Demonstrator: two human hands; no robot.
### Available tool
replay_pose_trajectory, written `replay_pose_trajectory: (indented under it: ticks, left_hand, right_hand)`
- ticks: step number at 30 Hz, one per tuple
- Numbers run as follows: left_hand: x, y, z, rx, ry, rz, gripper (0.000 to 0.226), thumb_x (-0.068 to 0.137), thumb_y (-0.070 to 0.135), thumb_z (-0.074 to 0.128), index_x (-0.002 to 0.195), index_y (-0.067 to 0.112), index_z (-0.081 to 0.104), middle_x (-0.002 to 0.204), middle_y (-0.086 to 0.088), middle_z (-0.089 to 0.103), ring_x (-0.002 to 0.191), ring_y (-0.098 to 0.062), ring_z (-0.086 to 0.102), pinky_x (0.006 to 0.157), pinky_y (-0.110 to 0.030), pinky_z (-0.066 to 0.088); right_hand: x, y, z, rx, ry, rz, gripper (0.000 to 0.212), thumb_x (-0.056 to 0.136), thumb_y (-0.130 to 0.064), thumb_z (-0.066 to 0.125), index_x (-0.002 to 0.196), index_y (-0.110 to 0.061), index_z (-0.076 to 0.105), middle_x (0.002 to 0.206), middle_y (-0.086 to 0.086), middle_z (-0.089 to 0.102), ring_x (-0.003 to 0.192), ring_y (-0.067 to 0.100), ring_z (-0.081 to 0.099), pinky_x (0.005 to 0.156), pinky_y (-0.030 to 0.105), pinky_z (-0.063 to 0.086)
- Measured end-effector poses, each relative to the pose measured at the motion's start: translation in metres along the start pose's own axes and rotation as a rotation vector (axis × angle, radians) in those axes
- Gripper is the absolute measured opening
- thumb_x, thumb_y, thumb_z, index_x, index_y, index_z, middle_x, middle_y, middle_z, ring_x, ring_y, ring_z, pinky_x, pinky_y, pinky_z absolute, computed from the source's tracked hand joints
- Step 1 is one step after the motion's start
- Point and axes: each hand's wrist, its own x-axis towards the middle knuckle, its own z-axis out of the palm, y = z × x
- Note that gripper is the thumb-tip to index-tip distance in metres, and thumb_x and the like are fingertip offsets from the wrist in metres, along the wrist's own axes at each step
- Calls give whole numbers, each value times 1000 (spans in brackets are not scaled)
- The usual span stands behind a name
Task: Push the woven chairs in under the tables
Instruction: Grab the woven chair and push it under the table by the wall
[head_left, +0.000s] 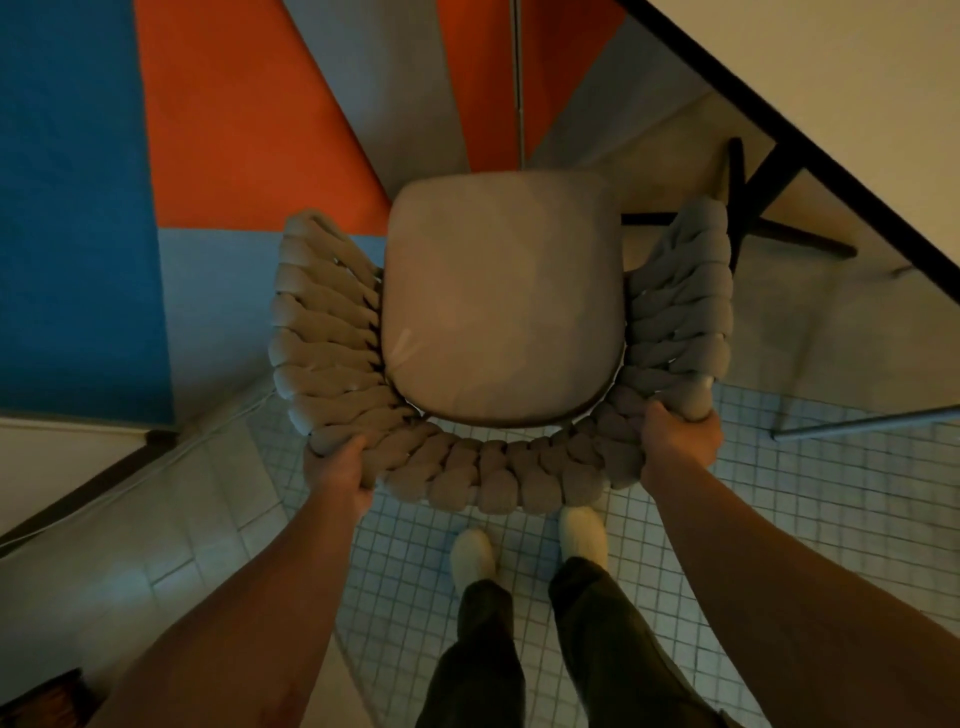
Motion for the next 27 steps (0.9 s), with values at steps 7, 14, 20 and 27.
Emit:
replay_pose_trajectory:
  ticks: [7,14,20,27]
  left_hand:
    - [-3,2,2,-9,-9,54,60,86,-5,71,139,17,55,122,-9,63,106,-30,65,85,-49,56]
    - [7,12,4,84,-80,107,59,86,-7,70,138,17,58,127,-12,66,109,-34,67,82,-50,58]
    - [12,19,18,131,-159,133,56,84,-5,72,135,15,60,124,-13,68,106,-32,69,77,-47,60]
    - [21,23,33,176,-247,148,56,87,-6,70,138,14,58,122,-11,66,104,-31,68,83,-50,57]
  right_hand:
    - [-3,1,-3,43,3,-14,37,80,-18,70,115,-23,59,112,9,65,101,30,64,91,50,56]
    - [-8,17,-14,100,41,23,39,83,-17,70,121,-18,58,105,4,57,97,25,59,92,46,54]
    - [-13,30,-22,167,99,56,42,83,-15,70,122,-23,58,112,4,60,105,26,61,94,50,53]
    - [-19,36,-31,218,152,73,49,83,-17,70,129,-21,56,119,9,60,106,30,62,90,49,55]
